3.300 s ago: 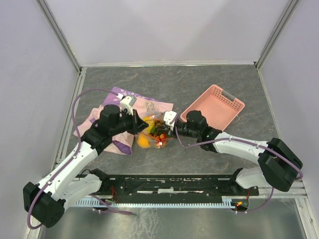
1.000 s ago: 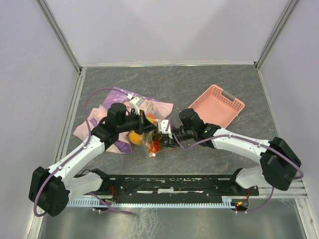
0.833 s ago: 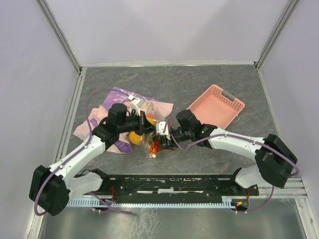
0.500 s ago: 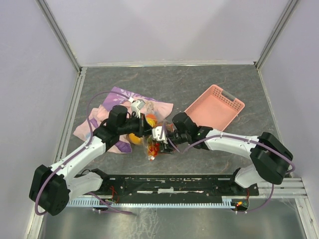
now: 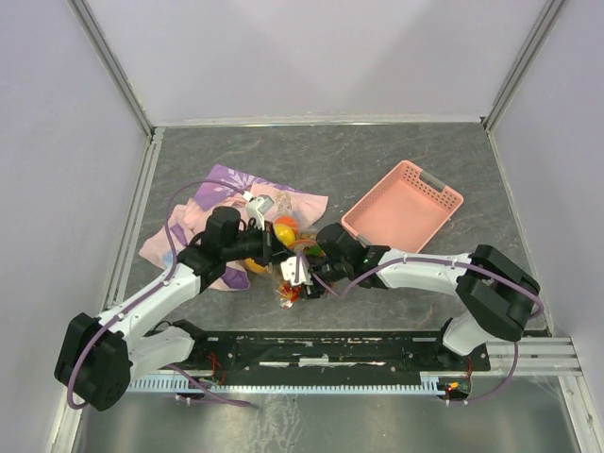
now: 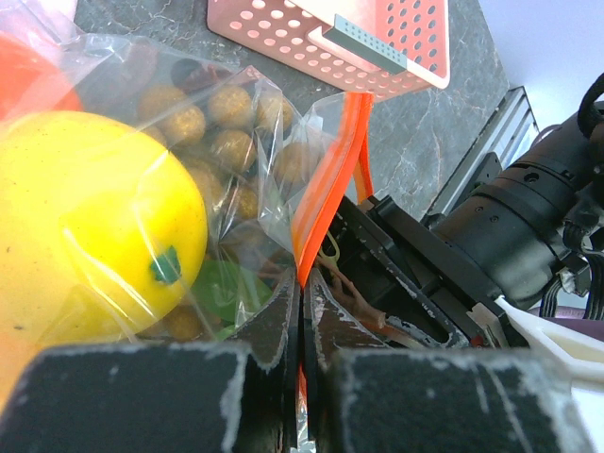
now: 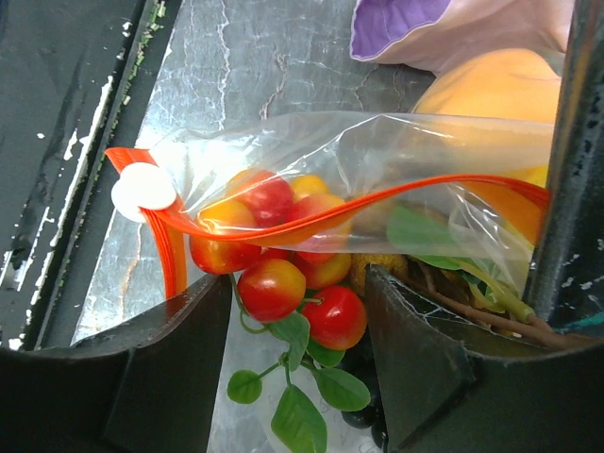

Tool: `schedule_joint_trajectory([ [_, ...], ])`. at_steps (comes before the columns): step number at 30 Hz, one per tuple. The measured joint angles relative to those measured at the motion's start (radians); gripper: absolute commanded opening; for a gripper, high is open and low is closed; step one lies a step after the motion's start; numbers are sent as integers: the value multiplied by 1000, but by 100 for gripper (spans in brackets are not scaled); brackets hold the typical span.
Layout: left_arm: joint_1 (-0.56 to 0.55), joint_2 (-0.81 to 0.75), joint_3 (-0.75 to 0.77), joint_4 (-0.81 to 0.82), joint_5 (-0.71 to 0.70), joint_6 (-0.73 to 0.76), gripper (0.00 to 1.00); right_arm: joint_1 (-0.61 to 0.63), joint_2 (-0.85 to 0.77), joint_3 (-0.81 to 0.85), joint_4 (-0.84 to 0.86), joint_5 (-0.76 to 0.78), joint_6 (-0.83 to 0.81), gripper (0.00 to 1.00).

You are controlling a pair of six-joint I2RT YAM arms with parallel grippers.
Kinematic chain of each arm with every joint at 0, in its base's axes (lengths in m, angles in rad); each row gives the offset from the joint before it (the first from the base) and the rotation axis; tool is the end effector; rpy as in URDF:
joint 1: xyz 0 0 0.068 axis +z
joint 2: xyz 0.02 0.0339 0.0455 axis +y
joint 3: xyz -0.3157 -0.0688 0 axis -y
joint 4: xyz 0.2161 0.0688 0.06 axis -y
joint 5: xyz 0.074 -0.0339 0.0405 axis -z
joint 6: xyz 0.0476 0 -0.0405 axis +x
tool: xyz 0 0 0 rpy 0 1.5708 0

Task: Open the zip-top bag and remove the fake food
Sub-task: Pick up the fake fruit from the zipper food storage bag.

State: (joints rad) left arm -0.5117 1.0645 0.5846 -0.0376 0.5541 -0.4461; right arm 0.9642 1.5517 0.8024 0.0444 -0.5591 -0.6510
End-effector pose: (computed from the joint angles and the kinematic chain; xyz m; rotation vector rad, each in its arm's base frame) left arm 0.1497 -0.1128 0.2864 0.4328 2.1724 -1.1371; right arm 0.1504 0.2610 0.2518 -1.8323 1.3395 0.8002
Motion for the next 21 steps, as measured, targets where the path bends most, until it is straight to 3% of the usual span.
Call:
schedule_joint_trajectory([
  [8, 0, -10, -6, 5, -4, -6, 3, 7, 14, -1, -1, 83, -35, 60],
  [21, 1, -22, -6, -26, -3, -6, 3, 6, 51, -1, -40, 155, -34, 25],
])
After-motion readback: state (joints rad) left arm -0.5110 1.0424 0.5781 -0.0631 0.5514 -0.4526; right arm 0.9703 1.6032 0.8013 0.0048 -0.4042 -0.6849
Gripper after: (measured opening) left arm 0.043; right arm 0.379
